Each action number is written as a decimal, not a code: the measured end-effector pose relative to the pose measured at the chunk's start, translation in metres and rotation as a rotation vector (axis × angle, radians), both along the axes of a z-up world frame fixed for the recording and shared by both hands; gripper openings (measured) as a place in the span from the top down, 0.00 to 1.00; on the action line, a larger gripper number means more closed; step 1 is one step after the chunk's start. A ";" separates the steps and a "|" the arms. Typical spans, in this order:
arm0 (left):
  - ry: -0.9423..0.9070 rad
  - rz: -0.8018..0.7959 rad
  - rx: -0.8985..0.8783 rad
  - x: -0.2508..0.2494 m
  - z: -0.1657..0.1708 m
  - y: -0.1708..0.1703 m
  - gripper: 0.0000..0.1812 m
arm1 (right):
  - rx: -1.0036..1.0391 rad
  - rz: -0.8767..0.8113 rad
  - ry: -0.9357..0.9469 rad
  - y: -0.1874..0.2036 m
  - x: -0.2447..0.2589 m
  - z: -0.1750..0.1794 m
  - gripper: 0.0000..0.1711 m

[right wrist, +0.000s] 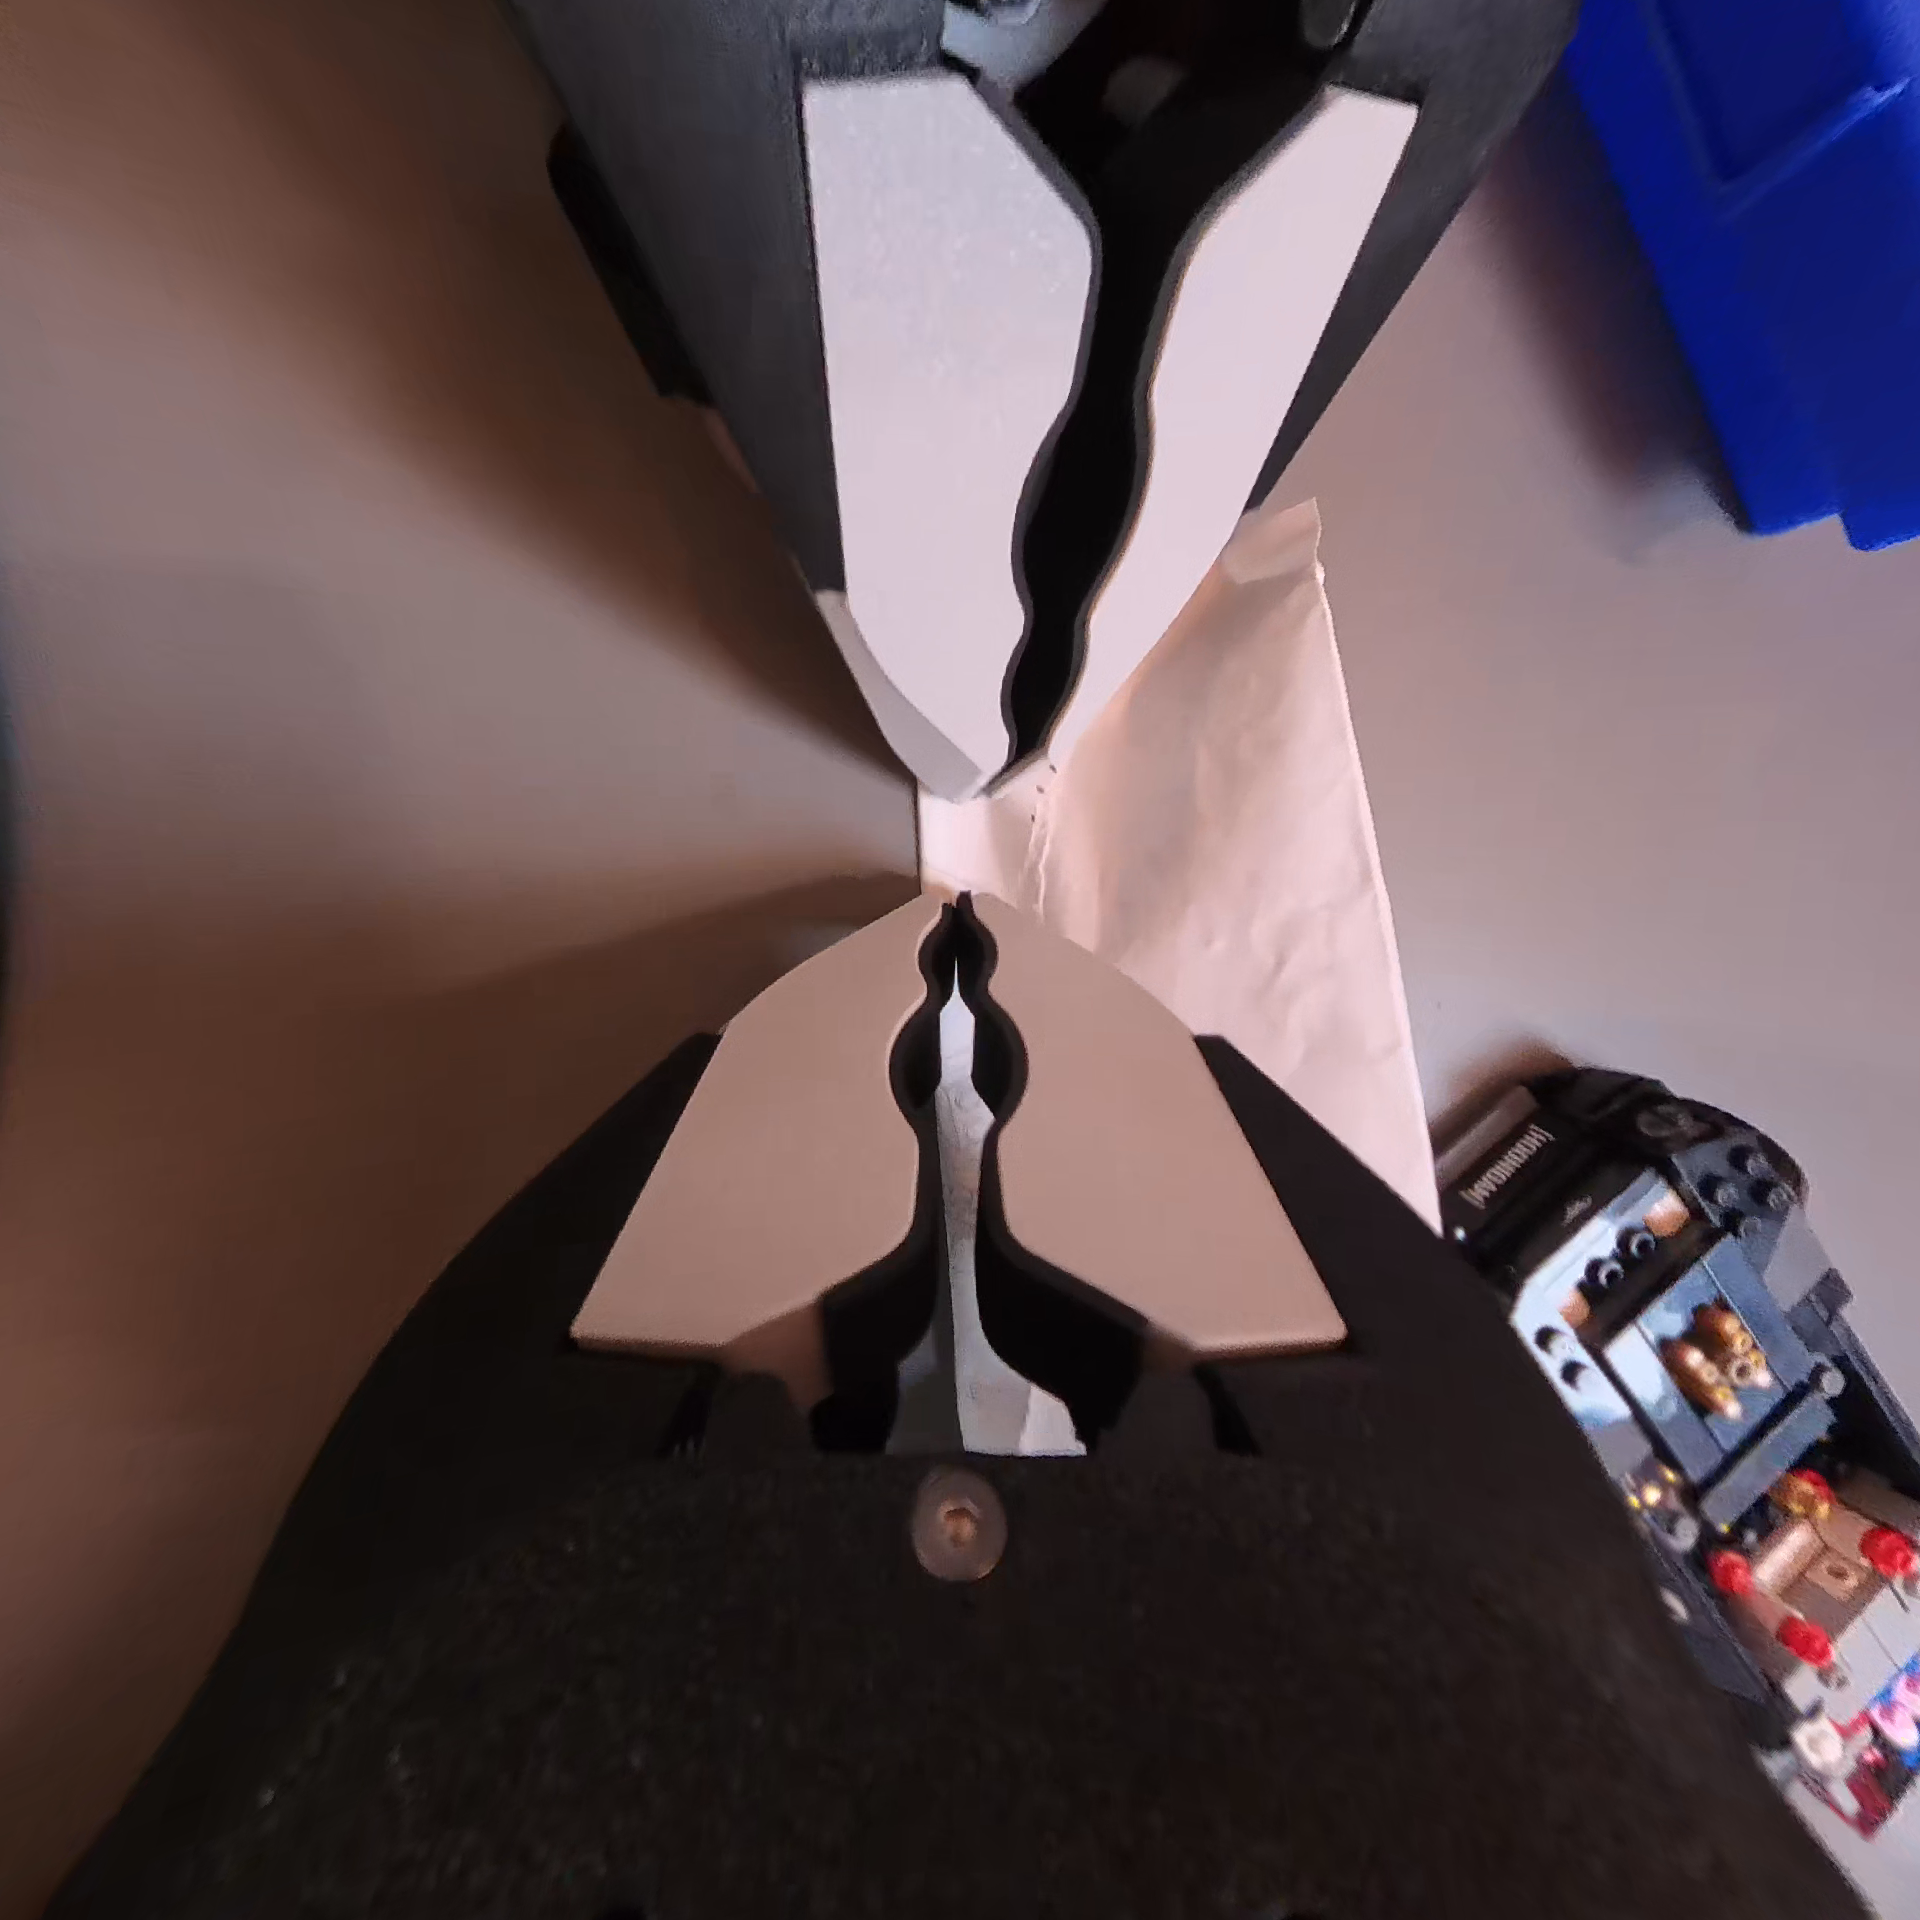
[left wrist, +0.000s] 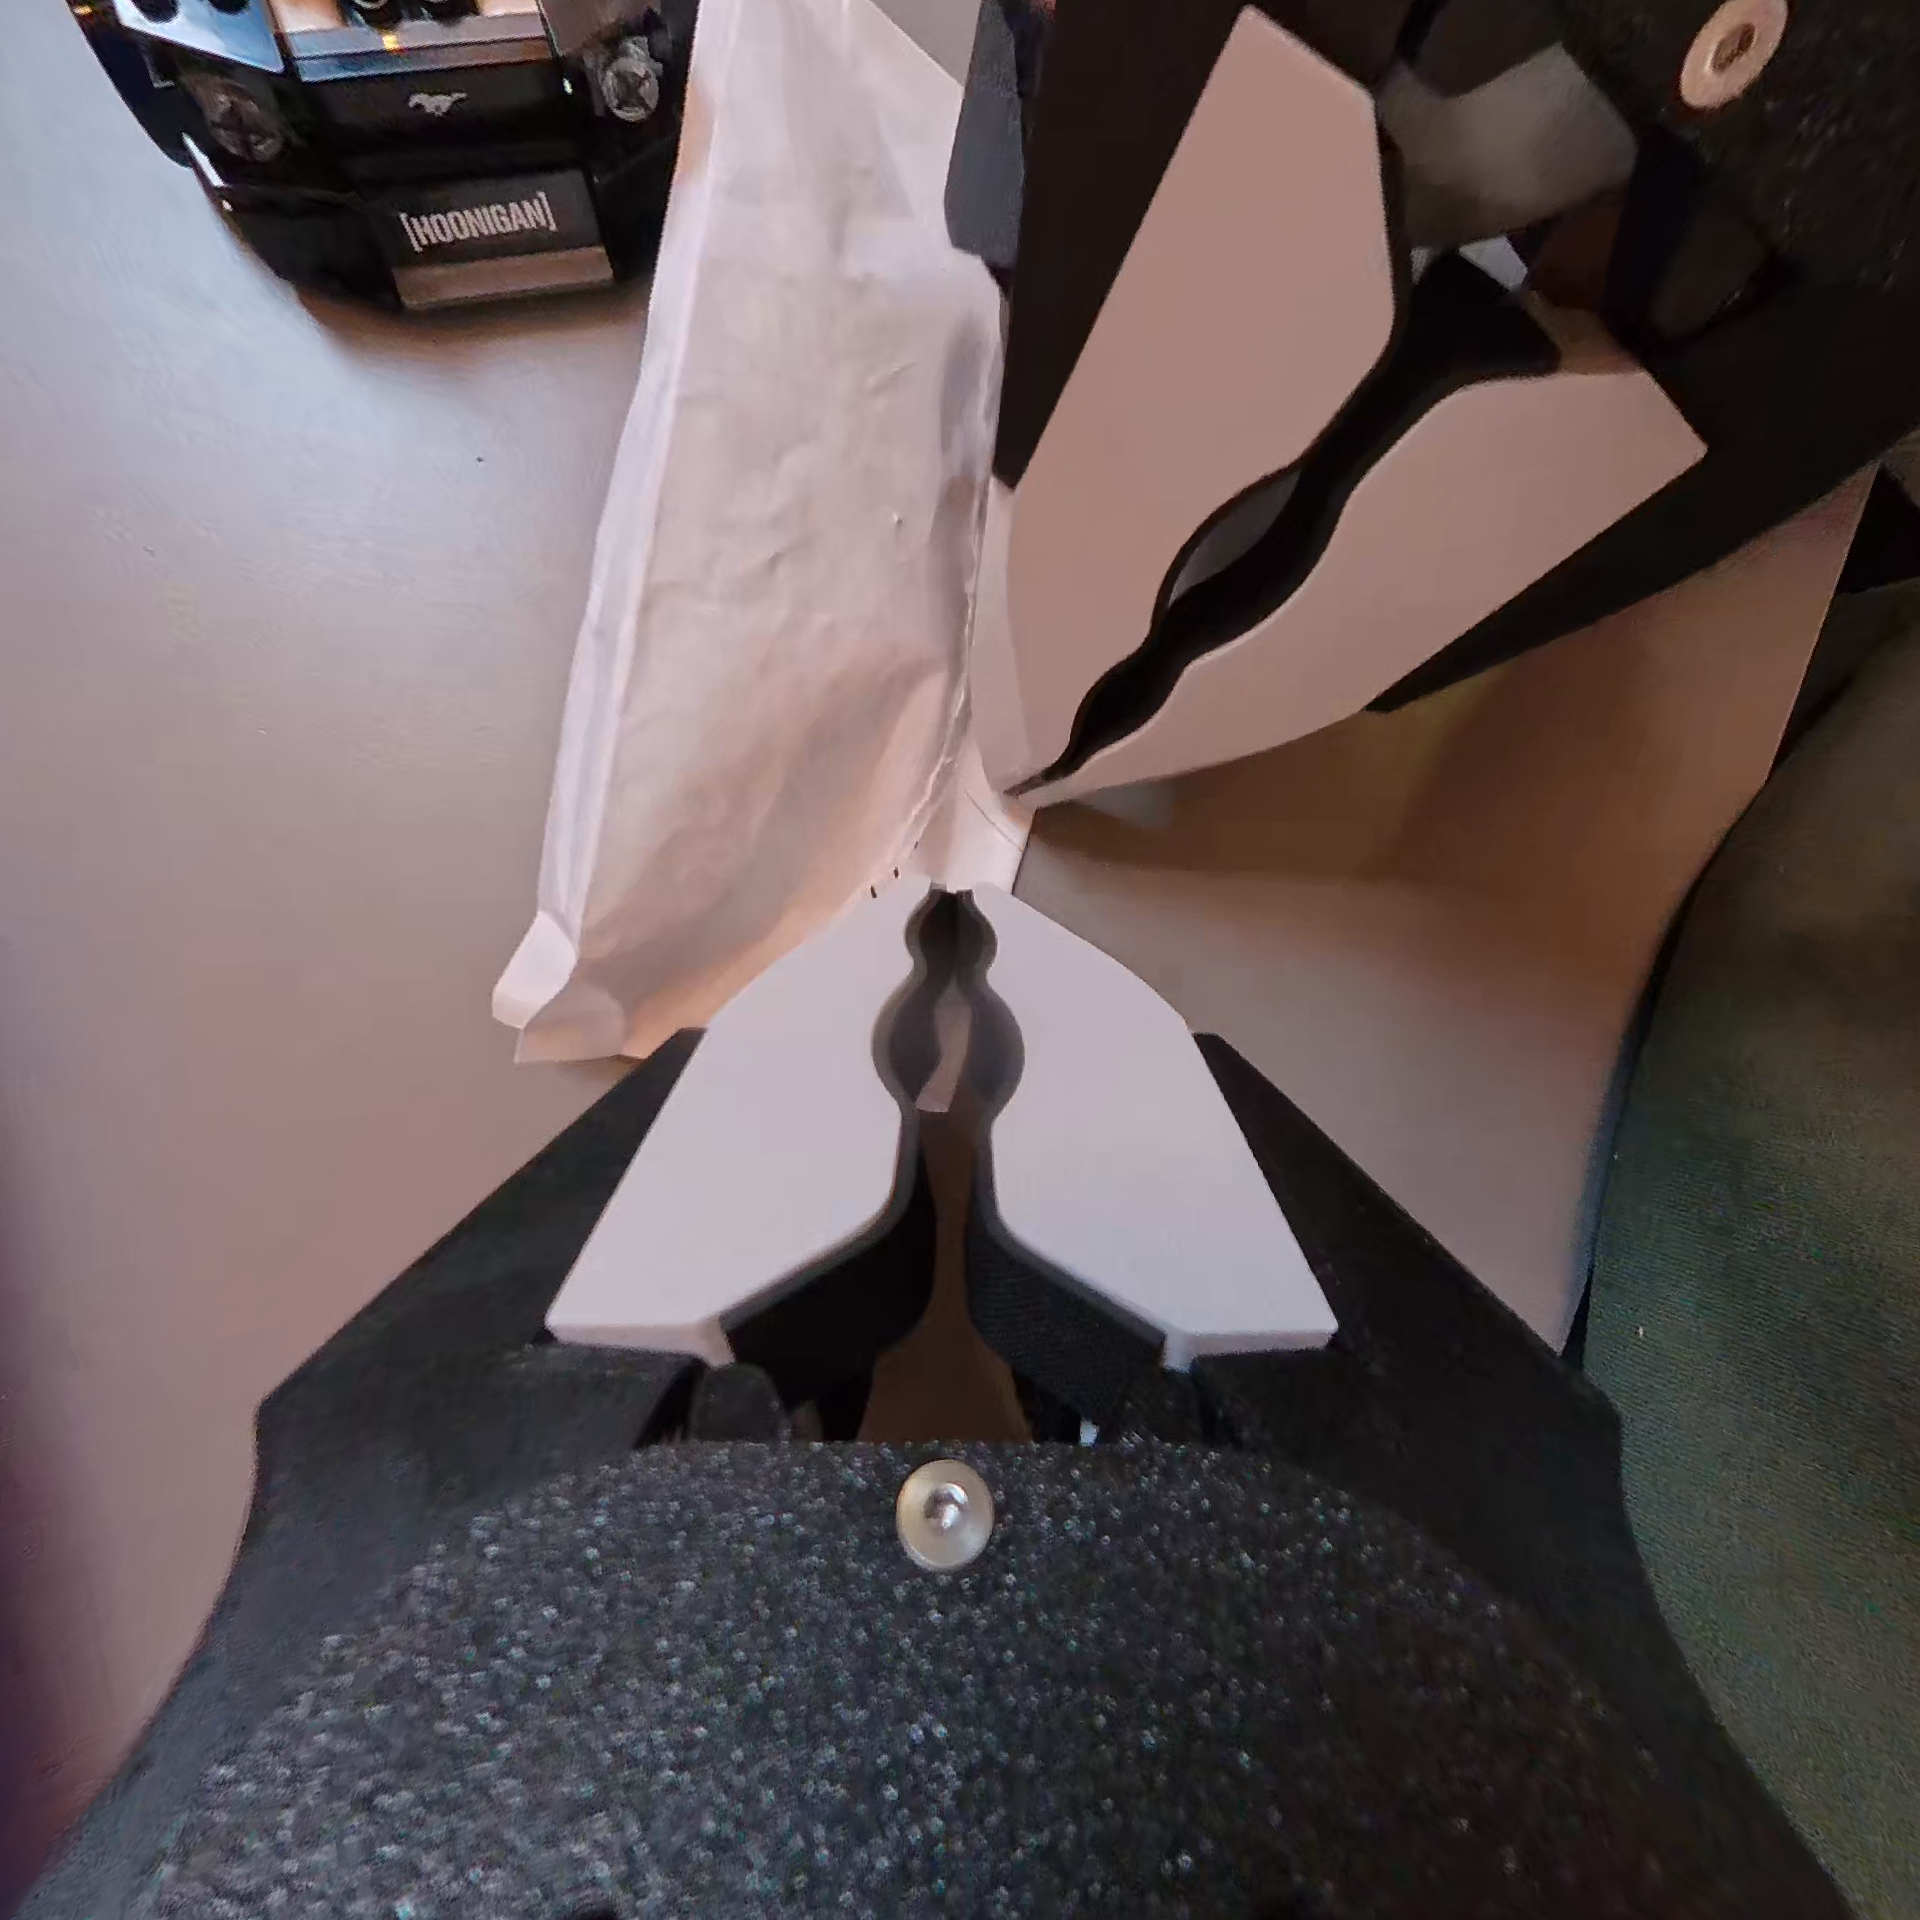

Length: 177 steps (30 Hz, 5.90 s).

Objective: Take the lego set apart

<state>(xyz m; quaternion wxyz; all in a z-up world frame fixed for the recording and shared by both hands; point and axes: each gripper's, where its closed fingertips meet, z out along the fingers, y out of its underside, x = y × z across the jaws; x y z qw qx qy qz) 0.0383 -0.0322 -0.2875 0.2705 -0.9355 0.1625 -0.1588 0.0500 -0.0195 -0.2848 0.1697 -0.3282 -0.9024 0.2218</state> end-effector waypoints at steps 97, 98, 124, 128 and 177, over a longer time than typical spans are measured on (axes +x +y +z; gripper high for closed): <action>-0.182 0.003 0.392 0.012 0.057 0.000 0.46 | 0.236 -0.063 0.260 0.088 0.085 0.019 0.68; -0.173 -0.002 0.402 0.013 0.056 0.000 0.48 | 0.240 -0.056 0.260 0.086 0.084 0.019 0.69; 0.653 -0.304 0.560 -0.014 0.039 0.015 0.78 | -0.600 -0.263 -0.129 0.055 0.077 0.064 1.00; 0.772 -0.373 0.620 -0.017 0.047 0.028 1.00 | -0.688 -0.270 -0.131 0.061 0.079 0.071 1.00; -0.086 -0.387 0.455 0.012 0.072 0.029 1.00 | -0.479 -0.270 0.343 0.065 0.069 0.073 1.00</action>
